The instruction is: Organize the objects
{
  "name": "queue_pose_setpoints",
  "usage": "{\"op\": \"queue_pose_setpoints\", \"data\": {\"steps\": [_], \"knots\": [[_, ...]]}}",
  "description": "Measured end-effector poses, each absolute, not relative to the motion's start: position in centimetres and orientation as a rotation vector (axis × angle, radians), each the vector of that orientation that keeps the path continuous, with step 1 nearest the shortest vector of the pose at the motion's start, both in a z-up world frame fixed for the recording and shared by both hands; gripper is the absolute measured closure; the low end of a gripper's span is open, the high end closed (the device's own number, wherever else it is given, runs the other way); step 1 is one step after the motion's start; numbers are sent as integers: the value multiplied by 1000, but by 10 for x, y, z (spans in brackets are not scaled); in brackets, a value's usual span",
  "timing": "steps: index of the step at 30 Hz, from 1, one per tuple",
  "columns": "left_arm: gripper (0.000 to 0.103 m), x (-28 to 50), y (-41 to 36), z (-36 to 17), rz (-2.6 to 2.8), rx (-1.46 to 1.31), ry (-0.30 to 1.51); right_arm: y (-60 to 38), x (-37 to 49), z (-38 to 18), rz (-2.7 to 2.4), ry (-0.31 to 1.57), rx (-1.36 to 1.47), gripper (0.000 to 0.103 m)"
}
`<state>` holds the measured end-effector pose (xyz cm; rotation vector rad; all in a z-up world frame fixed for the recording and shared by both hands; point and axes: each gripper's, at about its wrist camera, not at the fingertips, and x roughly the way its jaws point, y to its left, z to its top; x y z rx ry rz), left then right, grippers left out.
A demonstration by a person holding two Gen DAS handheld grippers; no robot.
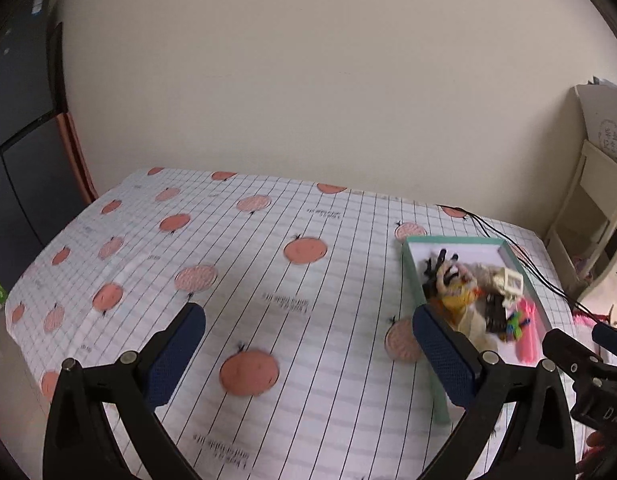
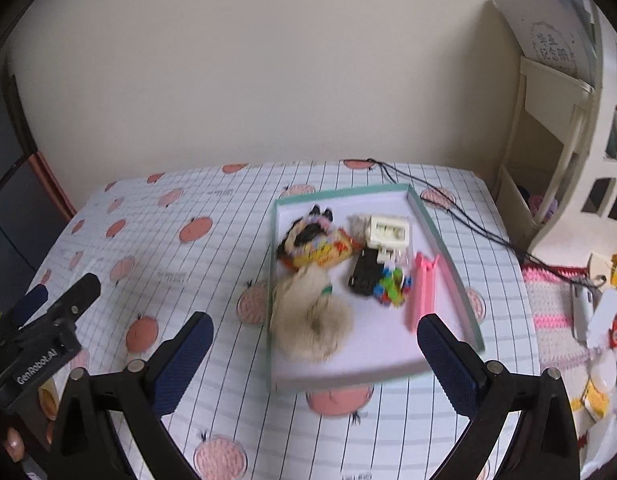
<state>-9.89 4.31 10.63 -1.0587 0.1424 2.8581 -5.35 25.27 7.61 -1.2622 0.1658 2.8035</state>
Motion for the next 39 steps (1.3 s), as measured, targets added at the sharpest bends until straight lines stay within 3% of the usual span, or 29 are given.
{"op": "queue_pose_setpoints", "data": {"steps": [20, 39], "knots": [[0, 1, -8, 29, 2808, -1165, 66, 240, 41, 1, 2771, 180, -1293, 0], [0, -9, -12, -43, 2785, -1359, 67, 237, 38, -53, 2704, 101, -1349, 0]]}}
